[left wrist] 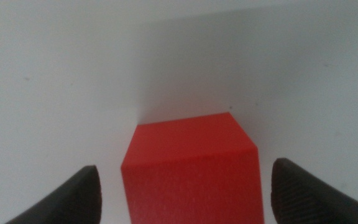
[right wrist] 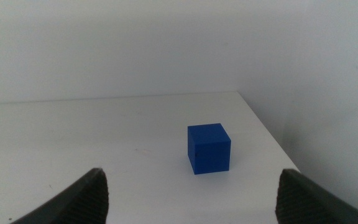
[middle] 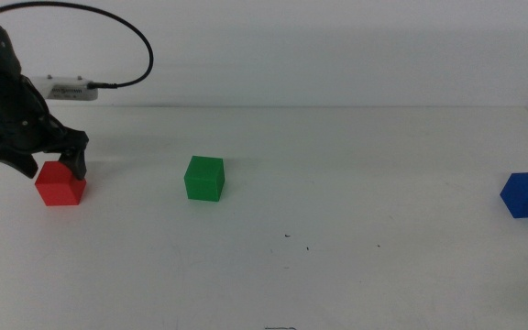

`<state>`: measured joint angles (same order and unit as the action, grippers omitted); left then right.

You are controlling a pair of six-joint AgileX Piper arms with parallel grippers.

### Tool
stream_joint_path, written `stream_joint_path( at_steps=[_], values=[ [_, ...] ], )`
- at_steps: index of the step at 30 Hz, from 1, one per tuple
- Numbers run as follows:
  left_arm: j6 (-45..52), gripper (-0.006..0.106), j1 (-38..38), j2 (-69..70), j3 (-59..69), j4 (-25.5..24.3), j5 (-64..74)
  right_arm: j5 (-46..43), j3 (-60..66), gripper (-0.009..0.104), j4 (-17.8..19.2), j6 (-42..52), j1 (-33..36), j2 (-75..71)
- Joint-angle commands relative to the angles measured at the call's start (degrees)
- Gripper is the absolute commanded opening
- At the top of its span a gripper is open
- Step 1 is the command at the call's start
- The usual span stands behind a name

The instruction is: Stack red cubes first, then green, then blue cubes in a specific spot.

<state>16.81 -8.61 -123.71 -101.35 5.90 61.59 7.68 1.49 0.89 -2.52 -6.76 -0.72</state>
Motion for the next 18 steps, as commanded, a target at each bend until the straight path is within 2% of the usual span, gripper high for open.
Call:
stream_joint_path(
  at_steps=[1, 12, 15, 18],
  values=[
    [0.18, 0.093, -0.03, 2.68, -1.79, 1.54, -1.41, -4.26, -0.52, 0.076, 0.48, 0.47, -0.3, -0.84],
    [0.13, 0.091, -0.03, 0.08, -1.79, 2.2, -3.48, -4.26, -0.52, 0.076, 0.48, 0.47, -0.3, -0.84],
    [0.13, 0.082, -0.03, -0.36, -1.79, 2.13, -3.38, -4.26, -0.52, 0.076, 0.48, 0.47, -0.3, -0.84],
    [0.08, 0.068, -0.03, -0.42, -1.79, 2.13, -3.22, -4.26, -0.52, 0.076, 0.48, 0.47, -0.3, -0.84]
  ],
)
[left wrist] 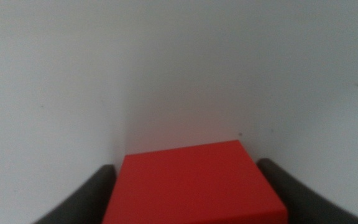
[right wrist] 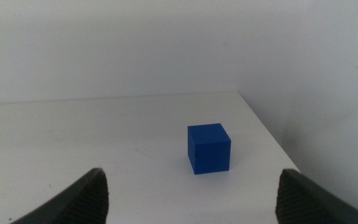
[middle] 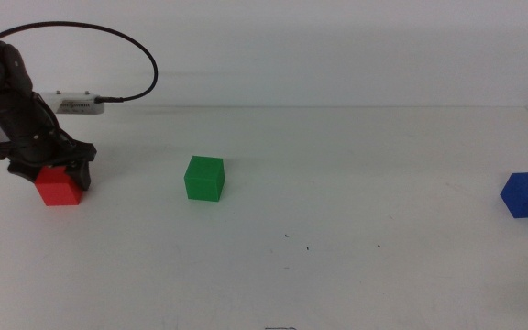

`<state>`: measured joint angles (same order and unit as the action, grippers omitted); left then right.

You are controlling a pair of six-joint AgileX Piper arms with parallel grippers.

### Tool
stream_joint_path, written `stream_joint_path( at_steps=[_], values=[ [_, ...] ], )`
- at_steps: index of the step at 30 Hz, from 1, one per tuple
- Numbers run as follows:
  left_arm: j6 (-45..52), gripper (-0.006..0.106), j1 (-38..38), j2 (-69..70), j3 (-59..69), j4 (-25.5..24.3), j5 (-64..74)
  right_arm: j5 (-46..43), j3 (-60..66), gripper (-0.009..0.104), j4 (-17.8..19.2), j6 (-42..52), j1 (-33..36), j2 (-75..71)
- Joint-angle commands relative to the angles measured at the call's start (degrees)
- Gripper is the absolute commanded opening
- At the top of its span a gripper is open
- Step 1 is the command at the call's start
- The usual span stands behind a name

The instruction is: Stack red cubes first, then green, then blue cubes in a specific spot.

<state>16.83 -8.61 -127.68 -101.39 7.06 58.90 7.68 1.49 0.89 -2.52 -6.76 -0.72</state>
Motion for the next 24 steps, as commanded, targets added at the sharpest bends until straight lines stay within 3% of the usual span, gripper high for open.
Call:
stream_joint_path(
  at_steps=[1, 4, 5, 8, 16, 24],
  values=[
    [-0.01, 0.061, -0.03, 3.55, -1.74, 0.98, -0.53, -4.26, -0.52, 0.076, 0.48, 0.47, -0.3, -0.84],
    [-0.01, 0.041, -0.03, 3.55, -1.74, 0.98, -0.32, -4.26, -0.52, 0.076, 0.48, 0.47, -0.3, -0.84],
    [-0.06, 0.014, -0.03, 4.16, -1.74, 1.04, 0.54, -4.26, -0.52, 0.076, 0.48, 0.47, -0.3, -0.84],
    [-0.06, -0.002, 0.16, 5.56, -1.74, 1.31, 1.83, -4.26, -0.52, 0.076, 0.48, 0.47, -0.3, -0.84],
    [-0.6, -0.002, 0.85, 13.61, 4.27, 4.2, 4.41, -4.26, -0.52, 0.076, 0.48, 0.47, -0.3, -0.84],
    [-12.93, -0.002, 7.35, 27.7, 18.8, 0.82, 0.39, -4.26, -0.52, 0.076, 0.48, 0.47, -0.3, -0.84]
  ],
)
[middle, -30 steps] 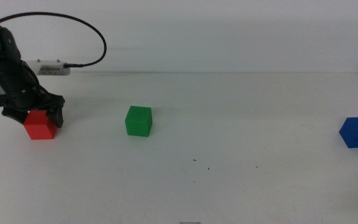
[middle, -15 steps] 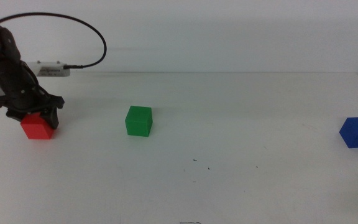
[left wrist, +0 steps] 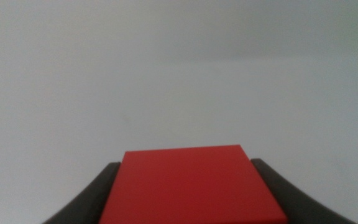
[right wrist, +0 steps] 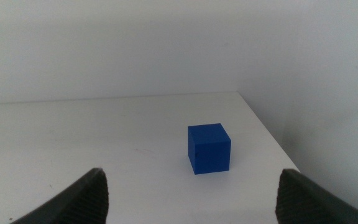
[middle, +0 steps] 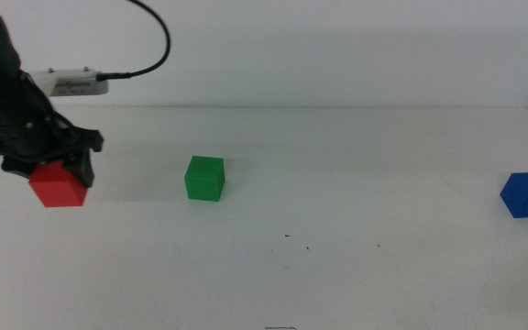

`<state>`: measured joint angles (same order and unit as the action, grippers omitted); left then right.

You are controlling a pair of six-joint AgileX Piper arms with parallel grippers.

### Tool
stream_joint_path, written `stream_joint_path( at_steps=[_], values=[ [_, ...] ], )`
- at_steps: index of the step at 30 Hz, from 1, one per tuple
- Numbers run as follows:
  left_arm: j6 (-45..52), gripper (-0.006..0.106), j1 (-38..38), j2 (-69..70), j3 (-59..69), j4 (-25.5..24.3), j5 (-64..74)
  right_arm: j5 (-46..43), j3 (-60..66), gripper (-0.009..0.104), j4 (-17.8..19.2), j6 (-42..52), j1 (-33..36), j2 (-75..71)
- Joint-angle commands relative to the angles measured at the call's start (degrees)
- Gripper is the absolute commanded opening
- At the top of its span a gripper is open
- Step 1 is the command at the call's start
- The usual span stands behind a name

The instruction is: Stack red cubes first, then green, then blue cubes in a specific spot.

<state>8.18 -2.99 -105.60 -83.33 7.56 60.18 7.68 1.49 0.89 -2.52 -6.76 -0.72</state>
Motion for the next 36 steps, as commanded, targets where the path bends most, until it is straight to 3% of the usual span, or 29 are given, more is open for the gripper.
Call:
stream_joint_path(
  at_steps=[1, 12, 21, 36],
  values=[
    [-5.69, -0.002, 2.99, 6.93, 1.45, 0.31, -0.4, -4.26, -0.52, 0.076, 0.48, 0.47, -0.3, -0.84],
    [-21.23, -0.002, 22.13, 7.53, 1.38, -0.59, 1.21, -4.26, -0.52, 0.076, 0.48, 0.47, -0.3, -0.84],
    [-35.97, -0.002, 37.28, -2.12, -8.14, -7.99, 0.55, -4.26, -0.52, 0.076, 0.48, 0.47, -0.3, -0.84],
    [-41.23, -0.002, 42.97, -12.88, -15.53, -6.3, -4.5, -4.26, -0.52, 0.076, 0.48, 0.47, -0.3, -0.84]
  ],
)
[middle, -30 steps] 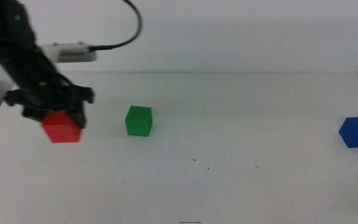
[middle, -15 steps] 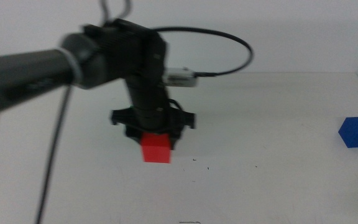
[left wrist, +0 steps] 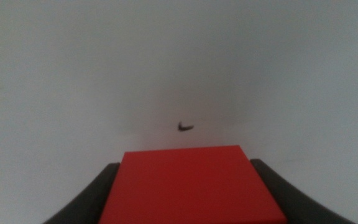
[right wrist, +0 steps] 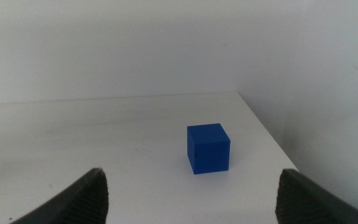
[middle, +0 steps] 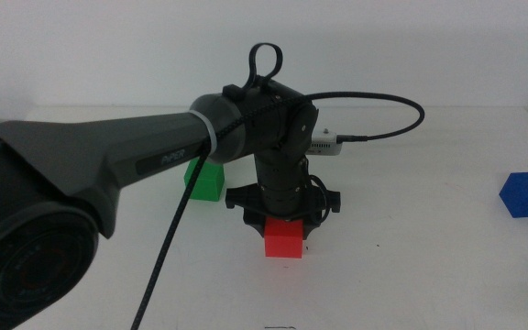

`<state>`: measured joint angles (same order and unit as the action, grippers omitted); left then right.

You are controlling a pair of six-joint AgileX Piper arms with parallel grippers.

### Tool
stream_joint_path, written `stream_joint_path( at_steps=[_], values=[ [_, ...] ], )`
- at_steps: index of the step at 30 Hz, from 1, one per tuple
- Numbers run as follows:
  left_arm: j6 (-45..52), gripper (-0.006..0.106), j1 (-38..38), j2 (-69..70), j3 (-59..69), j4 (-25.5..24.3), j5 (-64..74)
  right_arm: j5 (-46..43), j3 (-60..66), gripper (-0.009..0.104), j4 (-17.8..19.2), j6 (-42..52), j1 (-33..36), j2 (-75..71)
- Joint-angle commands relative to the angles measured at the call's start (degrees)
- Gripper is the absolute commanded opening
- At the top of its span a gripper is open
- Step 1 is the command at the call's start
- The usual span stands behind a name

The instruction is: Stack red cubes first, then green, then blue cubes in a specific spot.

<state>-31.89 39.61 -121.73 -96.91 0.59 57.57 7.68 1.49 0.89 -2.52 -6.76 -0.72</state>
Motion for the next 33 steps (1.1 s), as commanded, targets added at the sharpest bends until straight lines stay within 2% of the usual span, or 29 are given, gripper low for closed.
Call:
stream_joint_path(
  at_steps=[1, 7, 18, 19, 20, 21, 23, 33],
  values=[
    [-1.17, -0.002, 0.37, 3.03, -1.96, 0.79, -2.45, -4.26, -0.52, 0.076, 0.48, 0.47, -0.3, -0.84],
    [-1.11, -0.002, 0.41, 1.23, -1.96, 3.05, -3.81, -4.26, -0.52, 0.076, 0.48, 0.47, -0.3, -0.84],
    [-0.86, -0.002, 0.41, -0.1, -1.96, 1.88, -4.26, -4.26, -0.52, 0.076, 0.48, 0.47, -0.3, -0.84],
    [-0.86, 0.021, 0.41, -0.1, -1.96, 2.14, -3.0, -4.26, -0.52, 0.076, 0.48, 0.47, -0.3, -0.84],
    [-0.86, 0.032, 0.41, -0.1, -1.96, 2.39, -3.0, -4.26, -0.52, 0.076, 0.48, 0.47, -0.3, -0.84],
    [-0.65, 0.076, 0.41, -0.1, -1.96, 2.62, -3.0, -4.26, -0.52, 0.076, 0.48, 0.47, -0.3, -0.84],
    [-0.59, 0.093, 0.41, -0.04, -1.96, 2.62, -3.0, -4.26, -0.52, 0.076, 0.48, 0.47, -0.3, -0.84],
    [0.21, 0.093, 0.41, 0.7, -4.43, 3.04, -0.29, -4.26, -0.52, 0.076, 0.48, 0.47, -0.3, -0.84]
  ],
)
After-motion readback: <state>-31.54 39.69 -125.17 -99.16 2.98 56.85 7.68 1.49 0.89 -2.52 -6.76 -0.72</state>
